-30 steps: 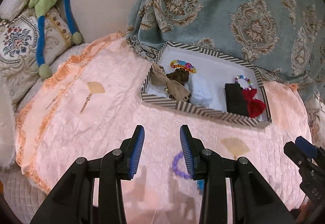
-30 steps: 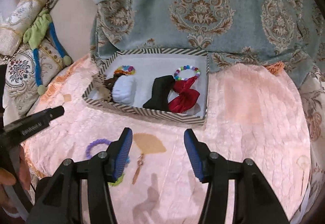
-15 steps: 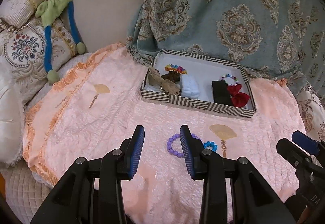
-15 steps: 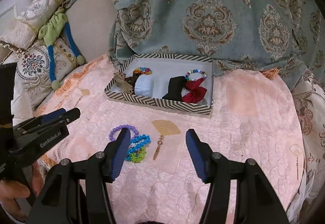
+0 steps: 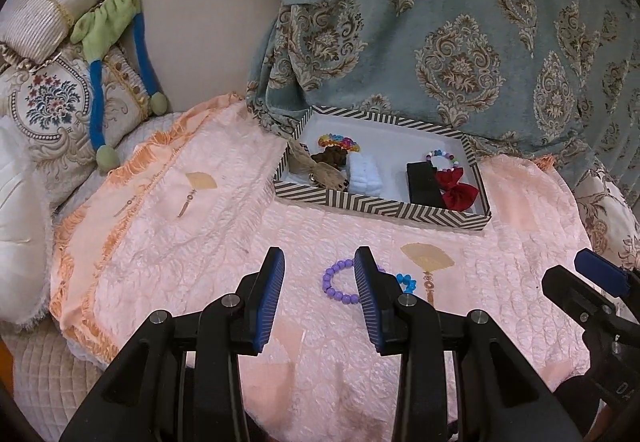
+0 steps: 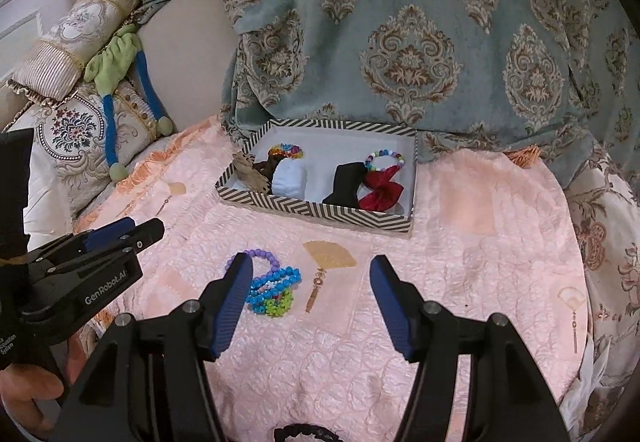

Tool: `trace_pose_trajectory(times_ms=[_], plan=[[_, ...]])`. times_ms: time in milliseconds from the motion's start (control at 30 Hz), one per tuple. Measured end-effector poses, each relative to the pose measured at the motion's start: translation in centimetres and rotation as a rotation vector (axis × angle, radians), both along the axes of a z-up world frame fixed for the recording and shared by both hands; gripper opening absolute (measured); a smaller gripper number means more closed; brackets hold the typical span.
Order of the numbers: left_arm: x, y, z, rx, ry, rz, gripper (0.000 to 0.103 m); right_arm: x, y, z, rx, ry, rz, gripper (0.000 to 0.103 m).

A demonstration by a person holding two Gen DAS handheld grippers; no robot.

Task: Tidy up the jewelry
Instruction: 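Move both grippers over the remaining bracelets on the bed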

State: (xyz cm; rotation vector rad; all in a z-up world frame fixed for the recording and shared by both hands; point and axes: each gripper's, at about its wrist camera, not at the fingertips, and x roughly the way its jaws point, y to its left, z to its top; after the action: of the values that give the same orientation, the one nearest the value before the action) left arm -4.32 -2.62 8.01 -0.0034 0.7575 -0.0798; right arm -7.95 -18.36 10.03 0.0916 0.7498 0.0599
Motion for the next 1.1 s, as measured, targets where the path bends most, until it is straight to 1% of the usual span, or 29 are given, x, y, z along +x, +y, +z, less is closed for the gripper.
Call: trace_pose_trajectory(times_ms=[267, 533, 633, 700, 767, 800, 900, 1000, 1100], plan=[[-0.2, -0.1, -0.3, 0.002, 0.011, 0.001, 0.019, -0.2, 0.0, 0.1, 0.0, 0.002, 0.004, 0.064], [-0.1, -0.1, -0.8, 0.001, 0.028, 0.001, 0.019, -0.1, 0.2, -1.0, 0.002, 0.029, 0.02, 0.064], [0.3, 0.2, -1.1, -0.013, 0.048, -0.002, 0.019, 0.0, 0.3, -1.3, -0.001, 0.038, 0.029, 0.064], [0.8, 0.9, -1.4, -0.053, 0.078, -0.006, 0.019, 0.0, 0.2, -1.7, 0.004, 0.049, 0.035, 0.064], [1.4, 1.8, -1.9, -0.111, 0.124, -0.011, 0.019, -0.1, -0.2, -2.4, 0.018, 0.072, 0.043, 0.064], [1.8, 2.4, -2.5, -0.16, 0.161, -0.016, 0.019, -0.2, -0.4, -2.7, 0.021, 0.081, 0.046, 0.064], [2.8, 3.7, -3.9, -0.254, 0.235, -0.001, 0.019, -0.7, -1.2, -4.5, 0.037, 0.125, 0.066, 0.064], [3.5, 3.8, -5.2, -0.28, 0.271, 0.01, 0.019, -1.3, -1.8, -6.8, 0.033, 0.201, 0.093, 0.064], [4.2, 3.0, -6.7, -0.324, 0.332, -0.03, 0.019, -2.3, -2.2, -8.9, 0.028, 0.264, 0.118, 0.064]])
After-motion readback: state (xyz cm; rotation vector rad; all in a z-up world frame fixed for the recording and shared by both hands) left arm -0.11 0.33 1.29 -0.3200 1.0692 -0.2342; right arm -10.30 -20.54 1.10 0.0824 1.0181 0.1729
